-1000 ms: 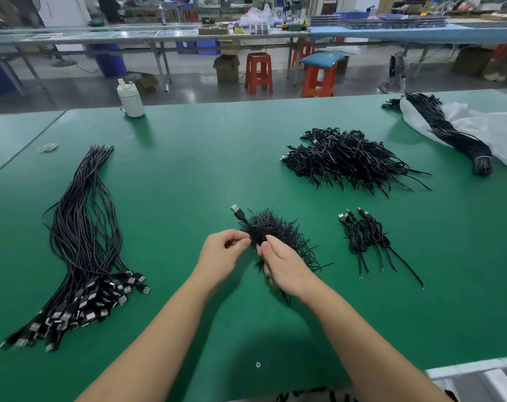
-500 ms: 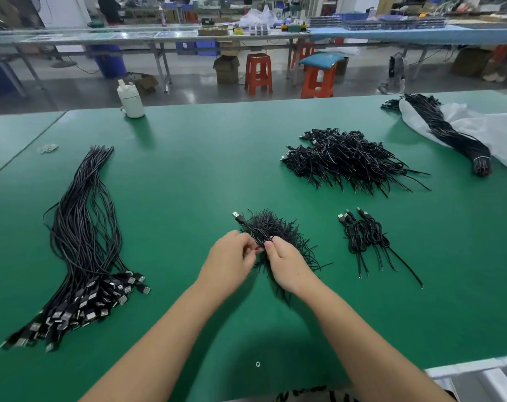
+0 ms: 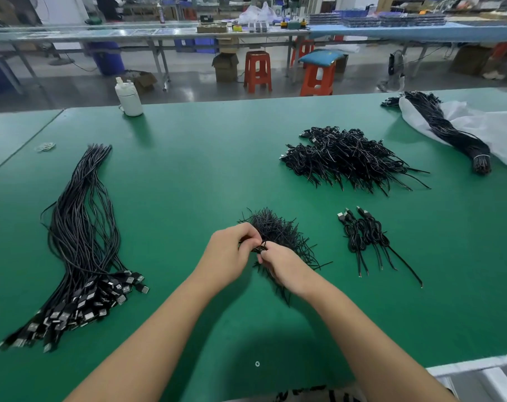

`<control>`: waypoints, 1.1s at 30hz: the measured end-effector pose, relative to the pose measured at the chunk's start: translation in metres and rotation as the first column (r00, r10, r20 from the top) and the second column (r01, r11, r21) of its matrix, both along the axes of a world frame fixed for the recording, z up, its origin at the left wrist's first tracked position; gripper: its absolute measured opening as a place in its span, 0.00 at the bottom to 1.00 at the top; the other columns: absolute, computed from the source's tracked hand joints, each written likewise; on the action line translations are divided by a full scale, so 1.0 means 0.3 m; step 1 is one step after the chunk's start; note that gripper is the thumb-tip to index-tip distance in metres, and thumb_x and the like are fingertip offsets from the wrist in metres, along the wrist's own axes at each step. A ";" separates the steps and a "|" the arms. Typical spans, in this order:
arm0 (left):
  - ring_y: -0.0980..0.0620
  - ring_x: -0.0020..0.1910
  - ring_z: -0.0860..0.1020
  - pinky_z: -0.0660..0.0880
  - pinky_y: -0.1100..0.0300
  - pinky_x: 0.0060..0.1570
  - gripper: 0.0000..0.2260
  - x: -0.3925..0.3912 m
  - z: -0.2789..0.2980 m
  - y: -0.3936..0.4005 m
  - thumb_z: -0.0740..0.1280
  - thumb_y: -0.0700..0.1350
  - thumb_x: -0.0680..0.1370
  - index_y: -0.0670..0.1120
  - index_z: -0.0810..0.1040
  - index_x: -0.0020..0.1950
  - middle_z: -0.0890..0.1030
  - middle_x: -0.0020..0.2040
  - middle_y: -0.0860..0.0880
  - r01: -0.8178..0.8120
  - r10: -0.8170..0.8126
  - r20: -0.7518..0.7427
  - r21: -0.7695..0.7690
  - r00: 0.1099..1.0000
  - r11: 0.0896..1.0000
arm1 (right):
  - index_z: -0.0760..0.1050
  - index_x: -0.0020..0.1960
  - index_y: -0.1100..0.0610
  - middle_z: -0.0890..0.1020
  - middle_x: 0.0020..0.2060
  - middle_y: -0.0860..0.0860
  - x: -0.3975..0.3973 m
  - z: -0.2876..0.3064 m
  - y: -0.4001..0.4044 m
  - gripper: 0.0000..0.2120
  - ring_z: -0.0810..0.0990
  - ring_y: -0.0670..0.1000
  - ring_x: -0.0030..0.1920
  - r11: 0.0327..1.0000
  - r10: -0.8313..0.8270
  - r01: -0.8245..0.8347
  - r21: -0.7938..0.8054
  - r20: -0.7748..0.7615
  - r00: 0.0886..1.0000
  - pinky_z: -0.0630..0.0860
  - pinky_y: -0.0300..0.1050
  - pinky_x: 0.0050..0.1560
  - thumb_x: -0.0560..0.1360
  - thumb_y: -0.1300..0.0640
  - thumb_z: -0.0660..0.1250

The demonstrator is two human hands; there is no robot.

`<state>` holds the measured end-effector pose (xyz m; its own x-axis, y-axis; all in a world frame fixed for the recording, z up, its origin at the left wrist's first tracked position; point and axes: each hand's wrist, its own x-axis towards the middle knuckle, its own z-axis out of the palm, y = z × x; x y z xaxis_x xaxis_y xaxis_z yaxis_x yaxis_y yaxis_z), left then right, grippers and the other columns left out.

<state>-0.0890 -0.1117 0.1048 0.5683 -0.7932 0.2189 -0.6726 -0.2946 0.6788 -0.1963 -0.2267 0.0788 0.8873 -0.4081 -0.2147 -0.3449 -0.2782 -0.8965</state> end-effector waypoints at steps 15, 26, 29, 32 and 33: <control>0.62 0.29 0.72 0.67 0.68 0.33 0.08 0.025 -0.009 -0.010 0.73 0.46 0.74 0.55 0.79 0.36 0.80 0.32 0.55 -0.120 0.137 -0.160 0.111 0.978 0.987 | 0.72 0.56 0.52 0.79 0.49 0.49 -0.011 -0.009 0.019 0.13 0.80 0.55 0.49 0.555 0.074 -0.133 -0.821 -0.111 0.991 0.69 0.49 0.41 0.84 0.47 0.52; 0.67 0.30 0.72 0.64 0.74 0.31 0.07 0.011 0.011 0.008 0.72 0.49 0.75 0.52 0.84 0.38 0.78 0.29 0.61 -0.037 0.056 -0.089 0.207 0.994 0.978 | 0.73 0.54 0.53 0.81 0.46 0.50 -0.006 -0.015 0.023 0.11 0.82 0.56 0.46 0.489 0.064 -0.163 -0.857 -0.151 0.986 0.67 0.48 0.39 0.83 0.50 0.55; 0.58 0.41 0.77 0.71 0.66 0.41 0.05 0.007 0.009 0.002 0.70 0.46 0.76 0.52 0.82 0.41 0.83 0.40 0.56 -0.046 0.047 0.003 0.259 0.999 0.965 | 0.72 0.53 0.54 0.81 0.47 0.51 -0.010 -0.015 0.025 0.11 0.82 0.57 0.46 0.450 0.072 -0.181 -0.875 -0.167 0.983 0.65 0.48 0.38 0.83 0.48 0.55; 0.49 0.47 0.78 0.75 0.55 0.47 0.05 -0.007 0.002 -0.006 0.66 0.47 0.78 0.53 0.75 0.42 0.82 0.46 0.53 -0.058 -0.020 0.211 0.354 0.977 0.933 | 0.73 0.55 0.54 0.81 0.48 0.51 -0.008 -0.018 0.028 0.10 0.82 0.56 0.47 0.416 0.072 -0.204 -0.886 -0.192 0.979 0.65 0.48 0.39 0.83 0.49 0.57; 0.48 0.48 0.78 0.75 0.54 0.46 0.05 -0.009 -0.002 -0.007 0.64 0.48 0.78 0.54 0.73 0.42 0.81 0.47 0.52 -0.059 -0.042 0.259 0.370 0.965 0.927 | 0.73 0.55 0.54 0.81 0.48 0.51 -0.005 -0.018 0.028 0.11 0.82 0.56 0.47 0.411 0.068 -0.216 -0.886 -0.206 0.976 0.65 0.48 0.39 0.83 0.49 0.57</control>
<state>-0.0916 -0.1137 0.1043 0.5391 -0.8408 0.0493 -0.8053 -0.4975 0.3225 -0.1977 -0.2184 0.0734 0.9489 -0.3025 0.0896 -0.2986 -0.9528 -0.0551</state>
